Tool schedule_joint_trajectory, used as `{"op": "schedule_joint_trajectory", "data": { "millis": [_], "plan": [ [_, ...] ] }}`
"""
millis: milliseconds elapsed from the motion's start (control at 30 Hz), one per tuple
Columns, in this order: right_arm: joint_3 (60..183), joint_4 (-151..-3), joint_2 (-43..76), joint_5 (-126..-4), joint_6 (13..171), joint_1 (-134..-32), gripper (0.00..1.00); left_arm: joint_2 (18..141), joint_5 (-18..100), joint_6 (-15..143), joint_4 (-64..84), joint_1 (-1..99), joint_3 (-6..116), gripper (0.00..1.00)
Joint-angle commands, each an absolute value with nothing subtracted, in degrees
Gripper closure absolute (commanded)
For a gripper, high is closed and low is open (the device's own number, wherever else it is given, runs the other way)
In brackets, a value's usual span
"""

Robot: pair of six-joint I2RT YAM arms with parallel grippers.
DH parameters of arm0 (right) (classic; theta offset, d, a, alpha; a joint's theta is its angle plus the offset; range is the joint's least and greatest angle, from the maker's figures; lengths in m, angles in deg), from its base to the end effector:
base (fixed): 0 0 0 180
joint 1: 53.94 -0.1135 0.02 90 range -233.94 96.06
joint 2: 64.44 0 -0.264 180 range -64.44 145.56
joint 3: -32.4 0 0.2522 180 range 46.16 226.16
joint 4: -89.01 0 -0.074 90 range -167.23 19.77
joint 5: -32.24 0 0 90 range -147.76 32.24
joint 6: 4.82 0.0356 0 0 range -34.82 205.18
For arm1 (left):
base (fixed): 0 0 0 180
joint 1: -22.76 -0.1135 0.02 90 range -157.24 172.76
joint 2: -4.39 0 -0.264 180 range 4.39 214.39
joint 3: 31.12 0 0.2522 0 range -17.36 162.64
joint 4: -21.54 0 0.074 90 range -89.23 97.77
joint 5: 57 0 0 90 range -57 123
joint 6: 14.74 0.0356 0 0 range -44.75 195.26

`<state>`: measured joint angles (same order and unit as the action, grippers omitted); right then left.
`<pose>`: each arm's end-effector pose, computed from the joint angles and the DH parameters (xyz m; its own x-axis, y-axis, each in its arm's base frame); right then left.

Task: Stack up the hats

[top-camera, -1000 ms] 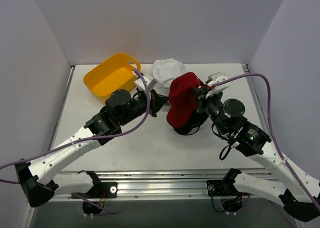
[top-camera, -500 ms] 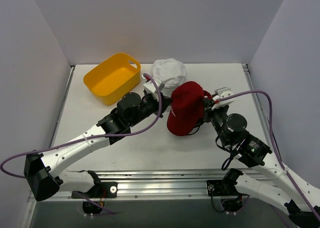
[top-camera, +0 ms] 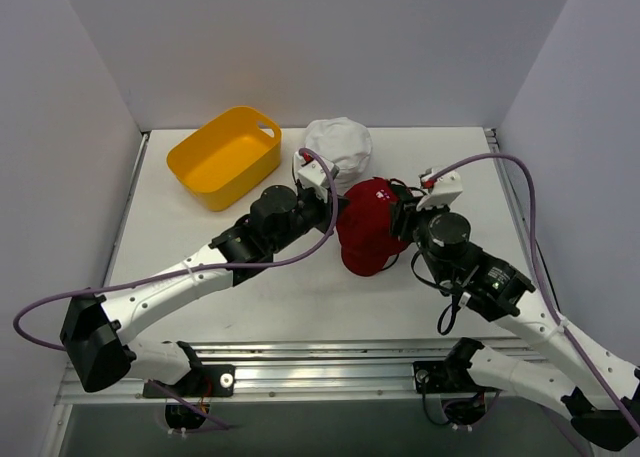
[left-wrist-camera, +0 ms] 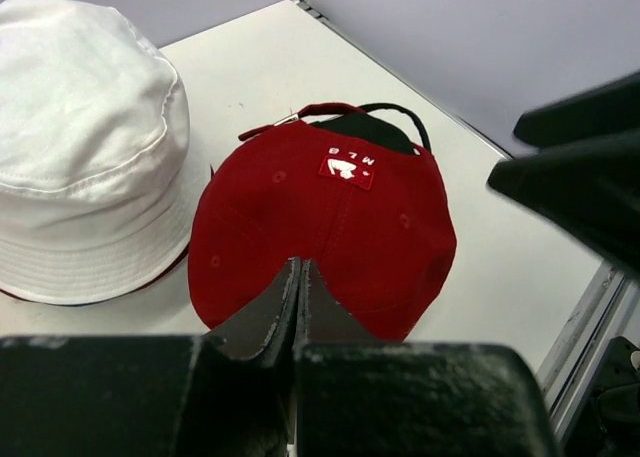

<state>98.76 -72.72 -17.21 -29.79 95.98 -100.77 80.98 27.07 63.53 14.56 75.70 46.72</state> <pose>0.1384 0.1231 0.3915 -0.0505 0.1881 -0.9809 -0.3195 0.9275 0.1943 0.1956 -0.2530 0.3649 -0.2077 -0.0605 -0.9763 0.7043 0.6834 -0.1922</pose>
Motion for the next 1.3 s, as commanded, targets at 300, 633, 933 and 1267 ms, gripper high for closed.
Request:
{"op": "schedule_joint_trajectory", "data": {
  "millis": [300, 633, 933, 1267],
  "plan": [
    [120.9, -55.5, 2.7, -62.9, 101.3, -65.3, 0.67, 81.7, 28.0, 61.5, 19.1, 75.8, 46.1, 0.88],
    [117.3, -60.1, 6.4, -72.8, 102.7, -60.7, 0.7, 85.7, 32.6, 59.4, 14.8, 75.8, 49.0, 0.56],
    [115.7, -60.8, 5.5, -75.4, 102.5, -60.7, 0.74, 91.2, 33.0, 57.0, 11.9, 75.8, 52.4, 0.54],
    [113.7, -60.9, 3.6, -75.7, 102.1, -60.7, 0.74, 94.2, 34.7, 57.6, 11.1, 75.9, 55.5, 0.98]
  ]
}}
